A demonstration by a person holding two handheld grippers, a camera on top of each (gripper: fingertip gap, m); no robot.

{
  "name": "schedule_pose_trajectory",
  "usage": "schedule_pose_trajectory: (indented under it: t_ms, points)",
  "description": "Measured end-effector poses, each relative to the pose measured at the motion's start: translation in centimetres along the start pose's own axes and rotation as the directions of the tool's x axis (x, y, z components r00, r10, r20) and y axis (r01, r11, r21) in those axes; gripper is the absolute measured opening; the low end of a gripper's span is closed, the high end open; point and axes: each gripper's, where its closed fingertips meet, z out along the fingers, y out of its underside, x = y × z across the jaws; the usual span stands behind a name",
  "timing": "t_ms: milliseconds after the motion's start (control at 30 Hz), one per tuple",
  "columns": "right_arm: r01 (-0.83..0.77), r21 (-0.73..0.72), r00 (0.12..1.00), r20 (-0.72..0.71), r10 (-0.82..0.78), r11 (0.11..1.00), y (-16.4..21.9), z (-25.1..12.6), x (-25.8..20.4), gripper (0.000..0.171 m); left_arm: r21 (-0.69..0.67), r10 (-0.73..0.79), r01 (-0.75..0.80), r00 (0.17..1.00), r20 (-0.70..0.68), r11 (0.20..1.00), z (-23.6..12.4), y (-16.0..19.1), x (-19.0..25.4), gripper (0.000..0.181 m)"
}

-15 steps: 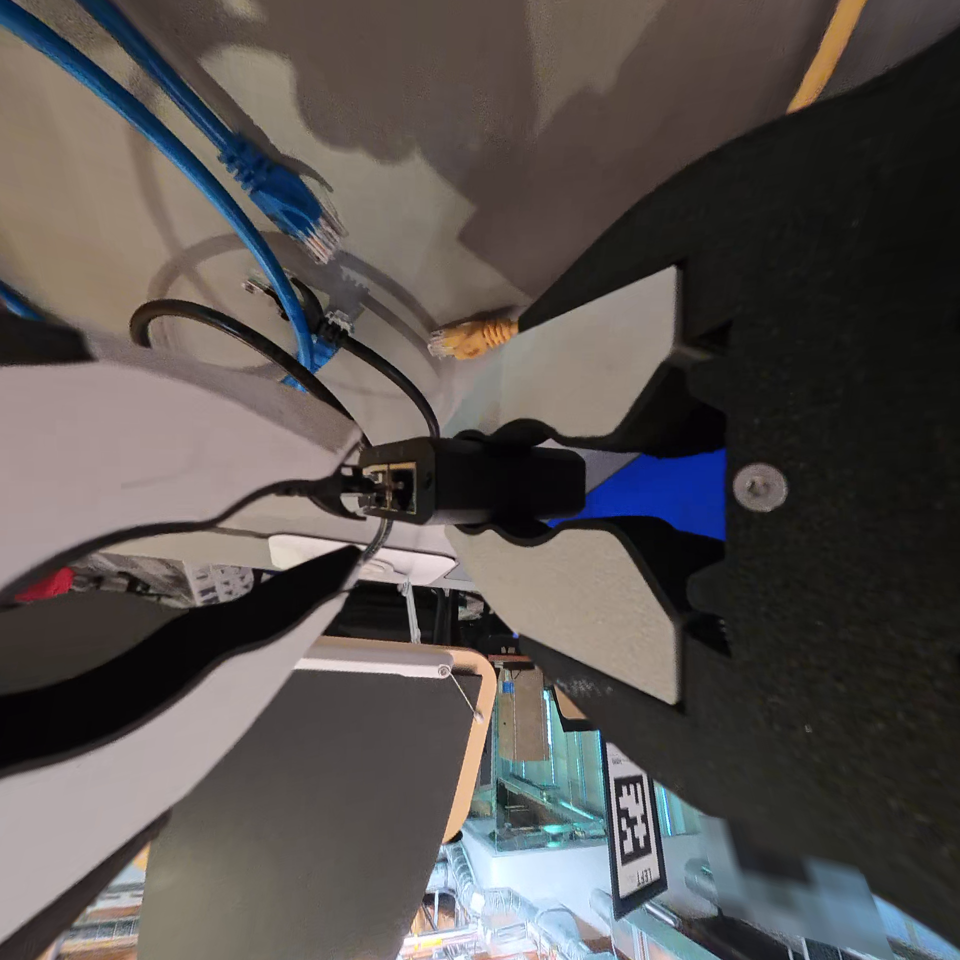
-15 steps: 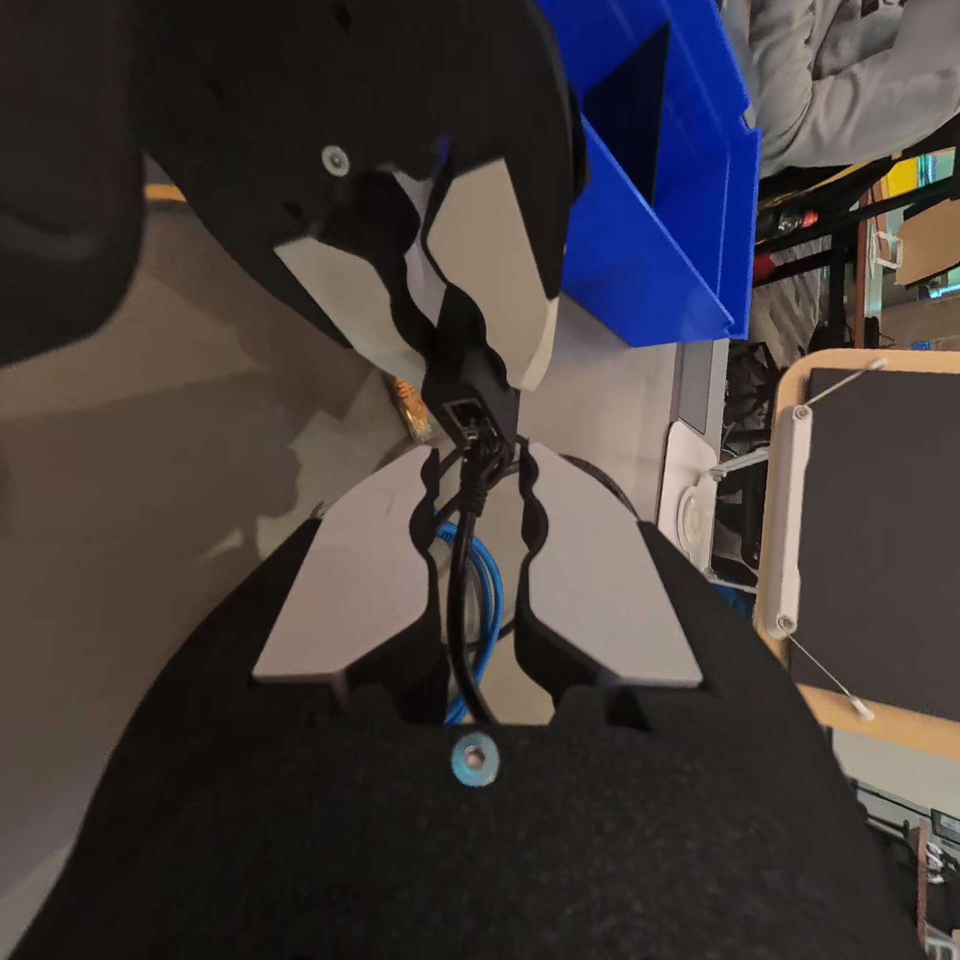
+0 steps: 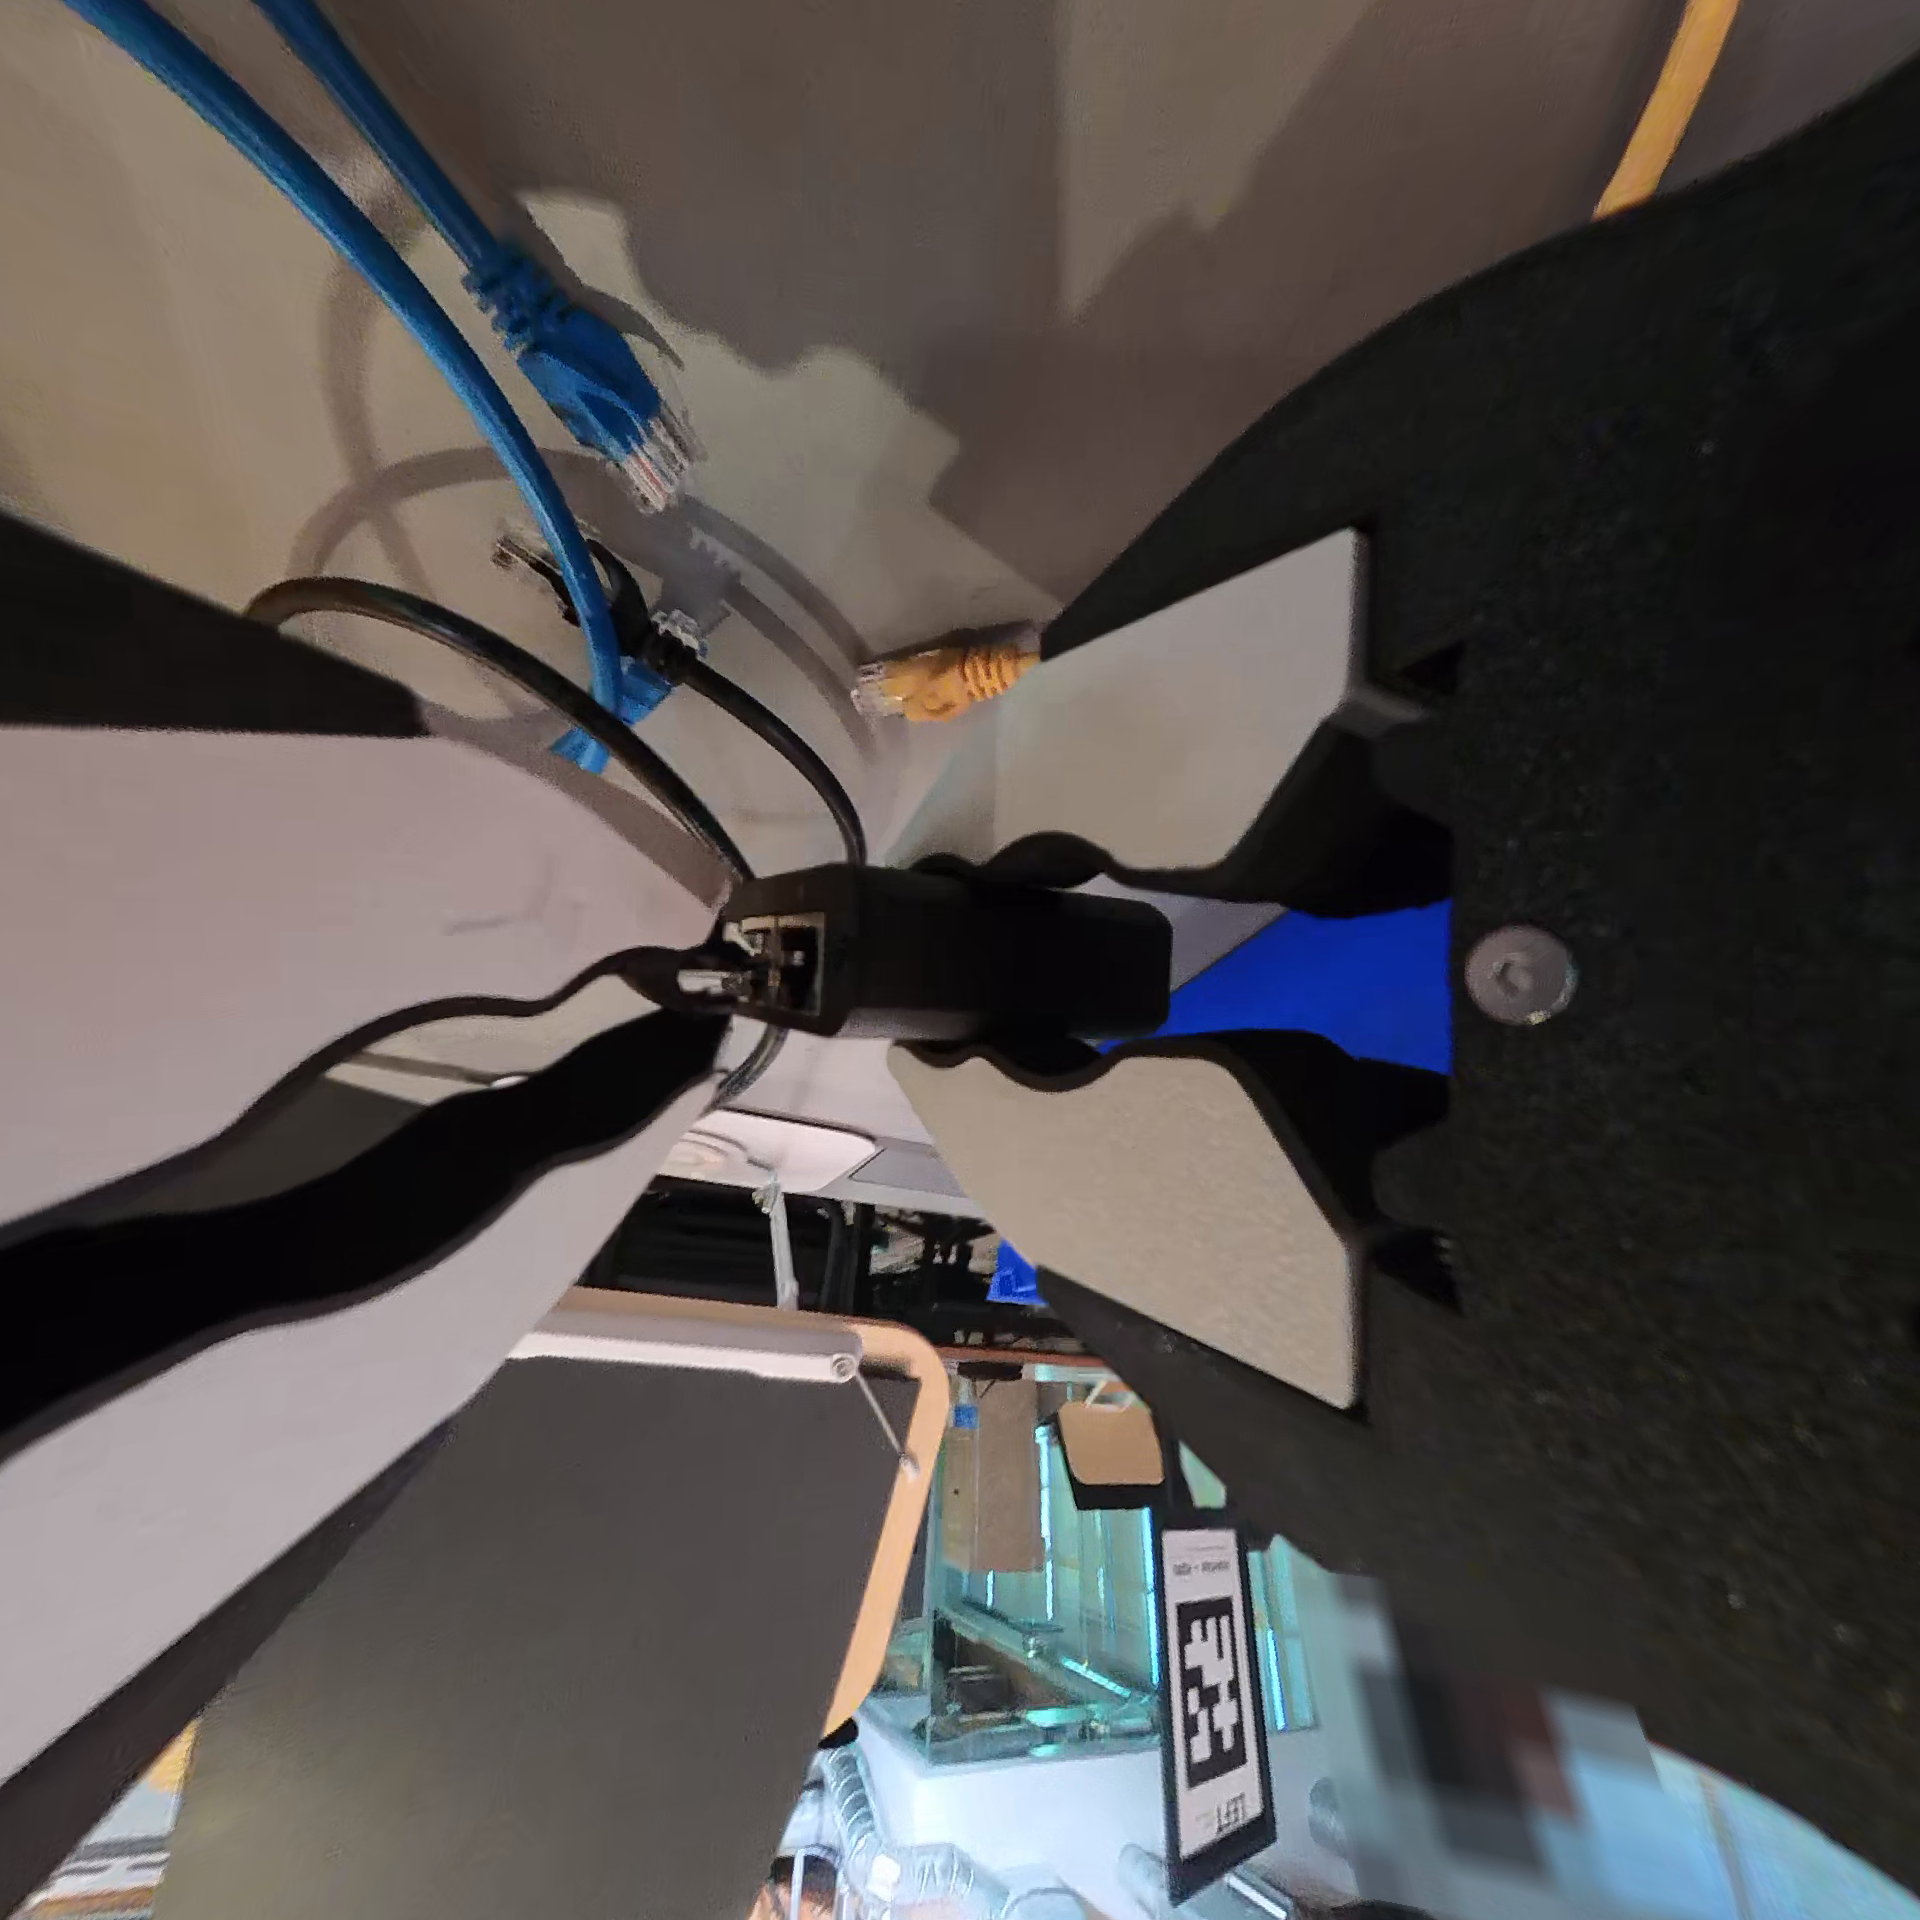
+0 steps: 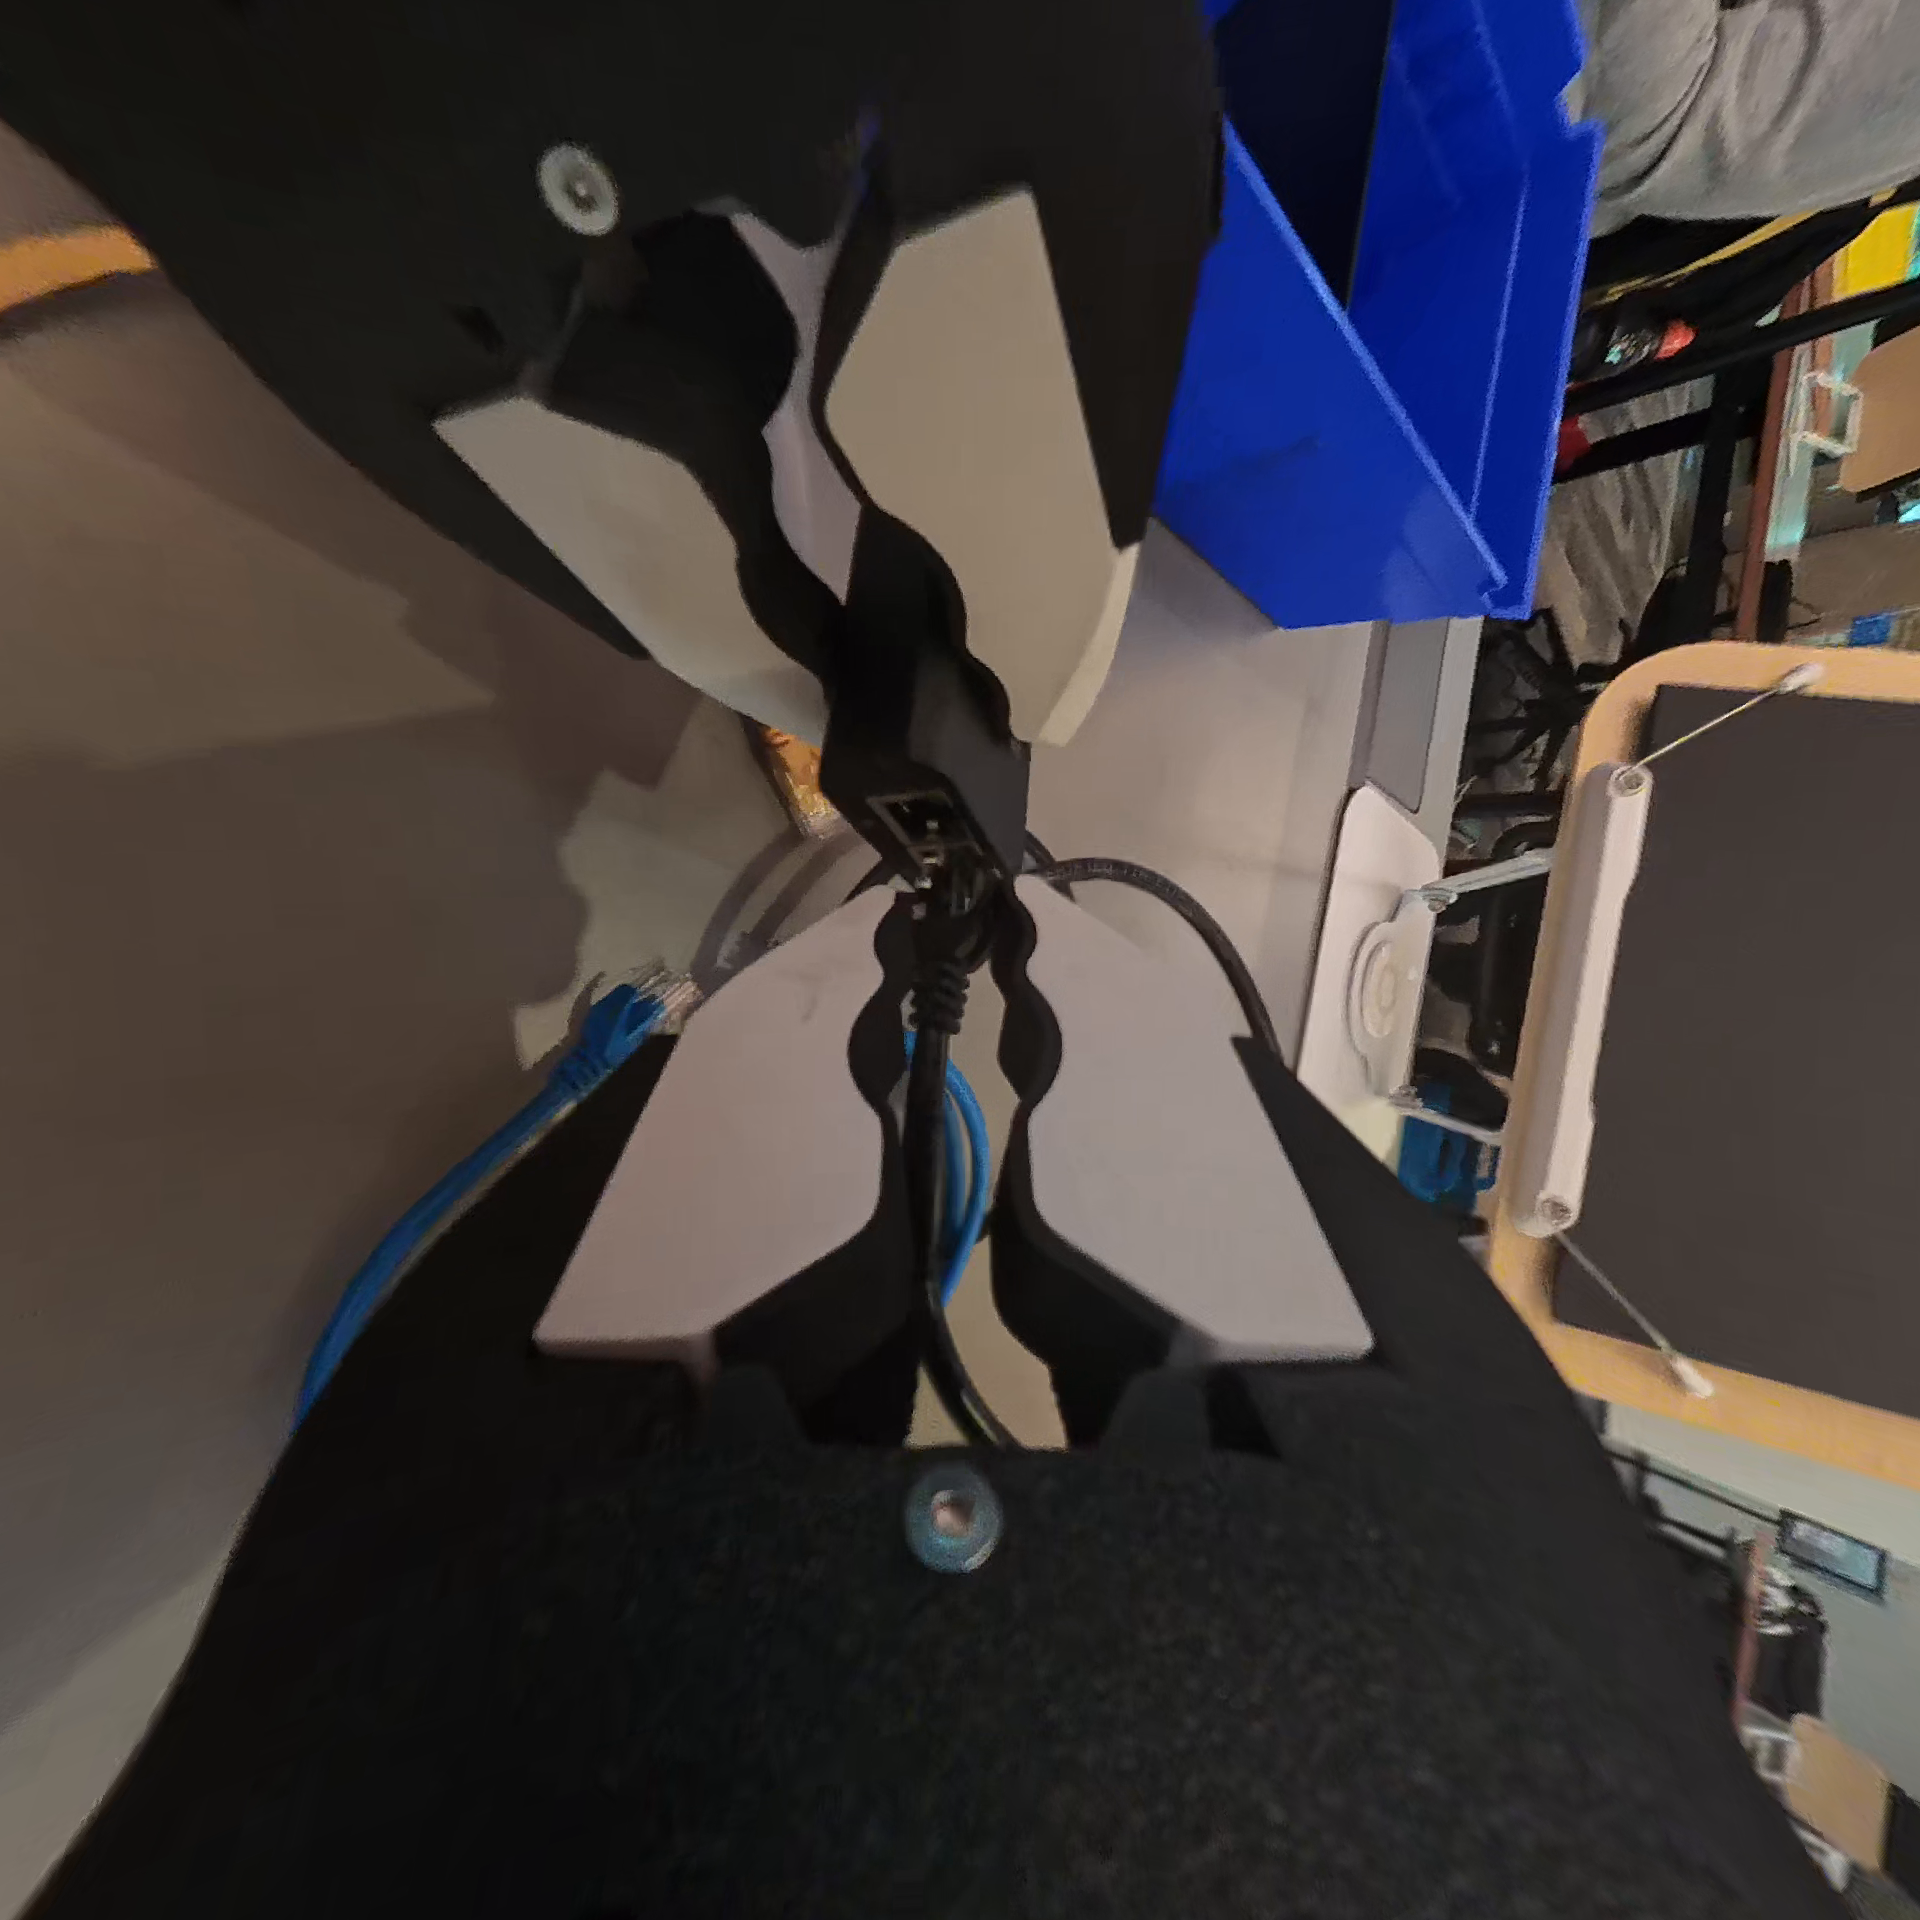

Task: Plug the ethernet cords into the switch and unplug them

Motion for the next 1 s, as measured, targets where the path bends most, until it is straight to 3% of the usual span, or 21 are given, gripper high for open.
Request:
schedule_pose_trajectory:
  t_ms: [300,367,500,600,667,767,833,933,1000]
  points:
    - [-0.009,0.032,0.999,-0.047,0.01,0.999,-0.3,-0.6,0.6,0.013,-0.008,-0.009,0.009,0.999,0.04,1.0,-0.4,-0.3,-0.8,0.025]
    - [-0.046,0.026,0.999,0.027,0.046,0.999,0.1,-0.5,-0.1,0.013,0.001,0.002,-0.002,1.0,0.01,1.0,-0.2,-0.5,-0.1,0.024]
    - [-0.19,0.116,0.982,0.016,0.189,0.975,-0.6,-1.1,0.6,0.015,0.046,0.02,-0.024,0.997,0.071,0.999,-0.3,-0.7,-1.0,0.024]
    - [-0.466,0.125,0.883,0.134,0.451,0.876,-0.4,-2.0,0.9,0.039,0.038,0.124,-0.132,0.977,0.174,0.99,-0.2,-0.4,-1.4,0.024]
    - [-0.671,0.079,0.726,0.273,0.631,0.737,-0.1,-2.3,0.7,0.038,0.047,0.159,-0.173,0.964,0.214,0.984,-0.2,-0.5,-1.5,0.024]
    - [-0.825,0.082,0.54,0.402,0.739,0.559,-0.4,-2.5,0.7,0.031,0.048,0.173,-0.19,0.955,0.24,0.981,-0.3,-0.7,-1.8,0.024]
    - [-0.831,0.096,0.539,0.385,0.749,0.548,-0.2,-2.1,0.5,0.026,0.045,0.183,-0.201,0.947,0.262,0.979,-0.5,-0.9,-1.9,0.024]
    - [-0.793,0.145,0.604,0.307,0.735,0.591,-0.5,-1.4,0.2,0.025,0.045,0.178,-0.196,0.949,0.262,0.979,-0.7,-1.3,-1.9,0.024]
    - [-0.78,0.162,0.625,0.269,0.733,0.605,-0.6,-1.0,0.1,0.015,0.031,0.185,-0.2,0.947,0.262,0.979,-0.7,-1.1,-1.8,0.024]
